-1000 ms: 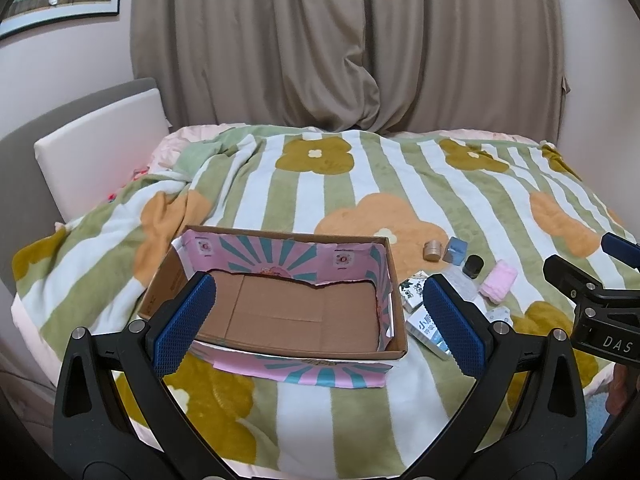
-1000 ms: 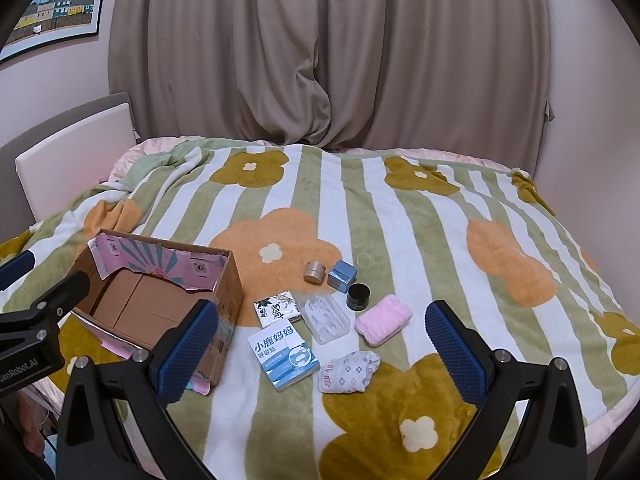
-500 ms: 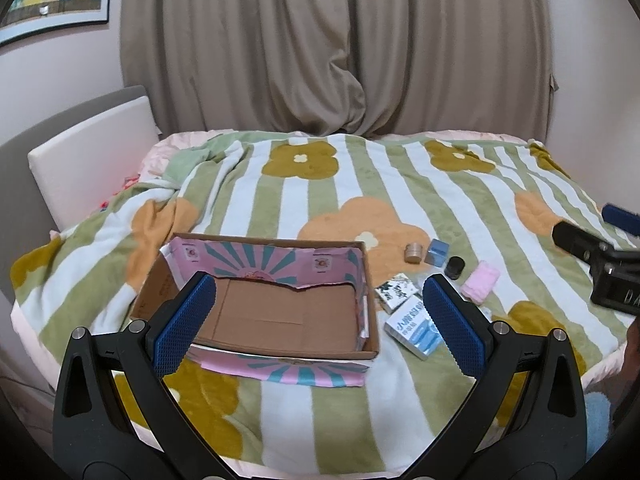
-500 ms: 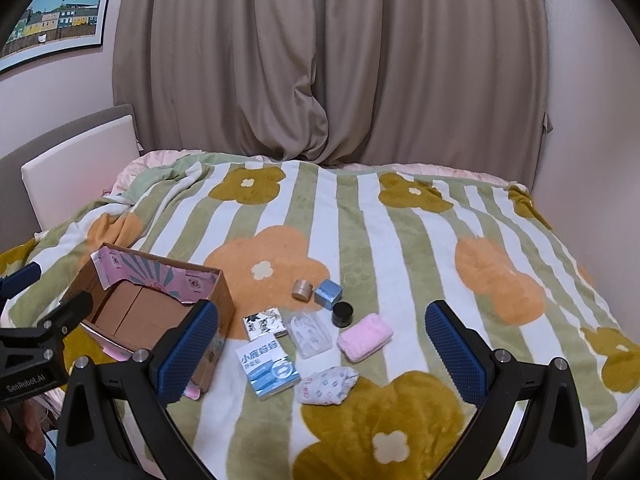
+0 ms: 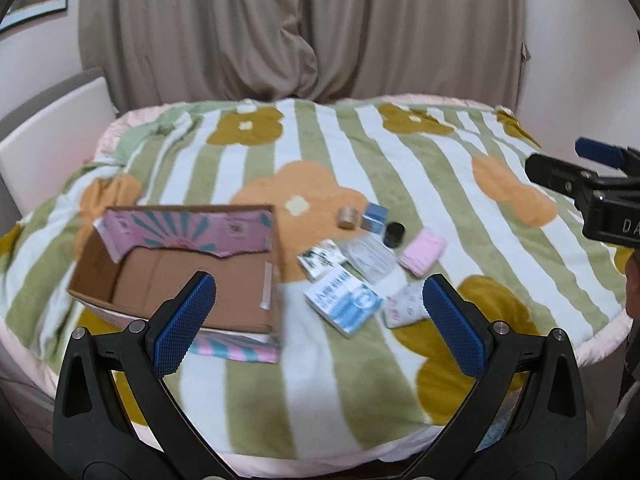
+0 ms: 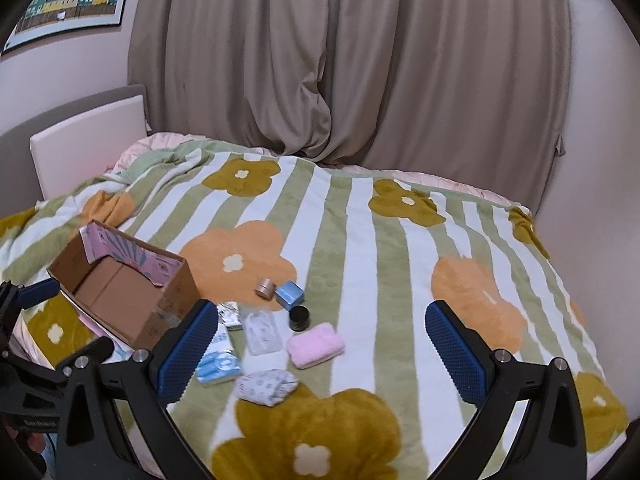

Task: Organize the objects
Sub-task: 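Move both tools toward the blue-white patch box and pink towel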

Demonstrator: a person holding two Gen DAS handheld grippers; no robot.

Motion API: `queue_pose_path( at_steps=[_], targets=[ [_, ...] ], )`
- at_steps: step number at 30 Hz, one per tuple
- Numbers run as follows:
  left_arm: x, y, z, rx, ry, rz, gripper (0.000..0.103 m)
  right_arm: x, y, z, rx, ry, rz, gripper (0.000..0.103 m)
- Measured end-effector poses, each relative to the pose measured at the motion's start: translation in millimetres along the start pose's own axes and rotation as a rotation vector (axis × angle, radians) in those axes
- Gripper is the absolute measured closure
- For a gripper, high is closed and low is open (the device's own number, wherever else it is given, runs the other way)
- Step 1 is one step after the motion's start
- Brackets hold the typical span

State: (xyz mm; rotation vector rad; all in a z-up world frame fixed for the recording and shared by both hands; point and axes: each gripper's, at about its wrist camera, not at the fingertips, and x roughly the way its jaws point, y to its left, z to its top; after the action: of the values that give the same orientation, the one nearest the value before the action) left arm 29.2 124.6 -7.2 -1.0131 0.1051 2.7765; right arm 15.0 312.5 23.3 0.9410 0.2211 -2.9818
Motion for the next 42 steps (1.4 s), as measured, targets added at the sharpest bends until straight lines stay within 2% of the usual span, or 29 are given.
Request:
queue_pose_path(
  at_steps=[11,24,27,33,42],
  targets=[
    [61,-40,-15,-0.089,0.179,-0.013,0.000,54,-38,-21,-0.064,0.113,0.092,0.000],
    [141,-43,-24,-0.256,0.364,-0.017,0.001,133,-43,-30,-0.103,0.251,0.238,0.001],
    [163,-37,-27,-0.322,0.412,-0.001,0.001,153,-40,-32,-0.122,0.278,0.246,0.000],
    [195,-28,-30,-0.385,0.460,0.057,0.001,191,-31,-37,-0.159,0.329,0.295,0.001],
    [230,-21,-40,-0.427,0.514,0.124,0.001,237,-25,-48,-0.201,0.416,0.324,0.001]
  ],
)
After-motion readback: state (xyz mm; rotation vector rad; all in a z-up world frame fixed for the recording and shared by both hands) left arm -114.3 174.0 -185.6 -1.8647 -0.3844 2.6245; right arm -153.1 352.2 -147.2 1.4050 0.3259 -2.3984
